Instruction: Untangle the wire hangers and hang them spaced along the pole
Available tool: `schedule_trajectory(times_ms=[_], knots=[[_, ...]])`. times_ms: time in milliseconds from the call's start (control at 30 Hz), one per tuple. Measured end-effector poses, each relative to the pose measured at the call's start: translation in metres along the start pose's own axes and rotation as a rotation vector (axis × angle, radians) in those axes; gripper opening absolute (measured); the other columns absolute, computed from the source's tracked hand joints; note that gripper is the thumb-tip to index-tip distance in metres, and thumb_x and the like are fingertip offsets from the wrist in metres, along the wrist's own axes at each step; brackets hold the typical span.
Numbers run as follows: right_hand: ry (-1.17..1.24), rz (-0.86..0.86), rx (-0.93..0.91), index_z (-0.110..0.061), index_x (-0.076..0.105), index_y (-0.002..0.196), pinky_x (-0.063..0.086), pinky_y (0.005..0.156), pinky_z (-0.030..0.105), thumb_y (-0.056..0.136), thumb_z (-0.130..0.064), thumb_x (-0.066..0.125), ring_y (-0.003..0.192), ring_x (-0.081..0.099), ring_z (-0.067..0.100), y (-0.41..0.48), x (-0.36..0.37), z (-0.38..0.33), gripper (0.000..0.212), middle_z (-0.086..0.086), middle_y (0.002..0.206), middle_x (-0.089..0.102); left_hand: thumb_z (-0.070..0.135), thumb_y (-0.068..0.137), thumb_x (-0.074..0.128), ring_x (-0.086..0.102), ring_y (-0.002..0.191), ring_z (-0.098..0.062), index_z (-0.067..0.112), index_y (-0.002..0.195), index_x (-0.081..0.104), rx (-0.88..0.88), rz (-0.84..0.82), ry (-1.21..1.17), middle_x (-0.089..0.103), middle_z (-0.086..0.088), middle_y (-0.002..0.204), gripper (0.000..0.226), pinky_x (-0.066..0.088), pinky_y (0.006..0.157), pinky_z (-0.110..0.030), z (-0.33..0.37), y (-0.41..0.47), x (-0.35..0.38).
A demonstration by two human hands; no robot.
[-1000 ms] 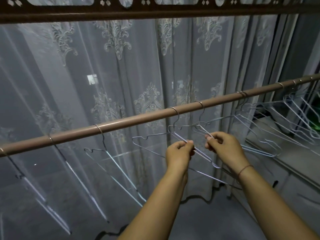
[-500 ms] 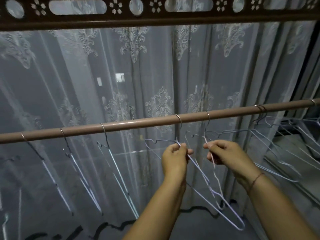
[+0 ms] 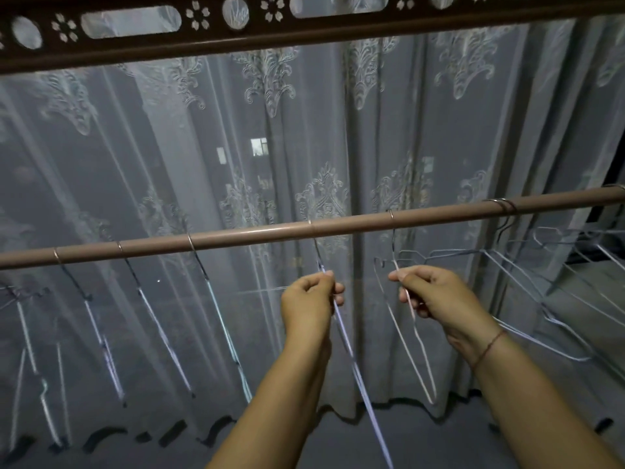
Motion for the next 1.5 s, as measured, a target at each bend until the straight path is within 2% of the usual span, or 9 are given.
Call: schedule_trajectory(times_ms=[100, 300, 533, 700, 1033, 1167, 1267, 1367, 1500], knots=[[-0.005, -0.004, -0.007, -0.012, 0.069, 0.081, 0.026, 0.037, 0.012, 0.089, -0.01, 0.052, 0.038, 0.038, 0.004, 0.0, 0.001, -0.001, 0.019, 0.003, 0.055, 0.055, 0.011, 0.09, 0.056, 0.049, 0.043, -0.007, 0.006, 0.08, 0.064, 0.024, 0.051, -0.018, 0.064, -0.004, 0.063, 0.013, 0.042, 0.055, -0.023, 0.008, 0.007, -0.017], [-0.007, -0.024, 0.0, -0.01, 0.069, 0.084, 0.026, 0.037, 0.013, 0.09, -0.008, 0.05, 0.042, 0.039, 0.007, 0.003, 0.009, 0.001, 0.02, 0.004, 0.056, 0.054, 0.01, 0.089, 0.057, 0.048, 0.037, -0.002, 0.004, 0.083, 0.066, 0.057, 0.147, -0.015, 0.066, -0.007, 0.065, 0.012, 0.041, 0.044, -0.014, 0.017, 0.017, -0.048], [0.015, -0.047, -0.003, -0.01, 0.067, 0.077, 0.026, 0.038, 0.013, 0.088, -0.01, 0.052, 0.038, 0.038, 0.004, 0.005, 0.021, 0.0, 0.019, 0.003, 0.055, 0.053, 0.013, 0.09, 0.058, 0.056, 0.053, -0.01, 0.003, 0.093, 0.067, 0.046, 0.194, 0.015, 0.069, -0.008, 0.072, 0.014, 0.046, 0.049, -0.014, 0.015, 0.022, -0.061], [0.025, -0.067, -0.026, -0.008, 0.068, 0.081, 0.025, 0.037, 0.013, 0.088, -0.009, 0.052, 0.035, 0.037, 0.002, 0.01, 0.029, -0.004, 0.018, 0.001, 0.051, 0.053, 0.012, 0.091, 0.056, 0.053, 0.052, -0.01, 0.0, 0.095, 0.066, 0.029, 0.222, 0.022, 0.068, -0.008, 0.07, 0.016, 0.043, 0.042, -0.009, 0.011, 0.024, -0.067], [0.048, -0.138, -0.017, -0.009, 0.069, 0.08, 0.03, 0.037, 0.01, 0.089, -0.006, 0.051, 0.034, 0.038, 0.002, 0.016, 0.038, 0.002, 0.02, 0.006, 0.053, 0.053, 0.012, 0.092, 0.054, 0.056, 0.06, -0.013, -0.001, 0.101, 0.065, 0.024, 0.218, 0.031, 0.068, -0.014, 0.079, 0.019, 0.044, 0.059, -0.021, 0.009, 0.025, -0.064], [0.017, -0.196, -0.015, -0.007, 0.069, 0.085, 0.03, 0.039, 0.013, 0.087, -0.013, 0.055, 0.04, 0.04, 0.005, 0.016, 0.04, 0.004, 0.016, 0.005, 0.056, 0.057, 0.02, 0.09, 0.058, 0.06, 0.077, -0.015, 0.006, 0.112, 0.06, 0.021, 0.246, 0.066, 0.066, -0.008, 0.089, 0.027, 0.045, 0.068, -0.026, 0.003, 0.026, -0.061], [-0.031, -0.197, -0.033, -0.005, 0.068, 0.09, 0.035, 0.042, 0.011, 0.088, -0.015, 0.055, 0.049, 0.047, 0.006, 0.014, 0.027, 0.006, 0.017, 0.005, 0.066, 0.063, 0.027, 0.088, 0.06, 0.055, 0.094, -0.016, 0.017, 0.126, 0.046, 0.117, 0.328, 0.176, 0.057, -0.002, 0.106, 0.042, 0.041, 0.08, -0.031, 0.008, 0.016, -0.054], [-0.139, -0.063, -0.156, -0.01, 0.068, 0.089, 0.038, 0.048, 0.006, 0.088, -0.015, 0.056, 0.054, 0.052, 0.002, 0.015, -0.009, 0.003, 0.013, 0.0, 0.072, 0.064, 0.029, 0.087, 0.06, 0.051, 0.106, -0.012, 0.026, 0.124, 0.043, 0.351, 0.374, 0.245, 0.05, 0.001, 0.119, 0.041, 0.04, 0.08, -0.023, 0.025, -0.009, -0.03], [-0.152, 0.188, -0.306, -0.017, 0.067, 0.089, 0.042, 0.055, 0.008, 0.086, -0.014, 0.058, 0.056, 0.056, -0.004, 0.011, -0.084, -0.012, 0.01, 0.0, 0.073, 0.066, 0.018, 0.088, 0.059, 0.058, 0.09, -0.009, 0.02, 0.105, 0.058, 0.611, 0.147, 0.224, 0.061, 0.002, 0.101, 0.017, 0.048, 0.078, -0.021, 0.036, -0.048, 0.033]])
Point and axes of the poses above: each hand's wrist, its own y-axis towards the middle knuckle, its own x-axis out of the palm, z = x × y, the point moved 2 cm from there along y, towards the middle knuckle
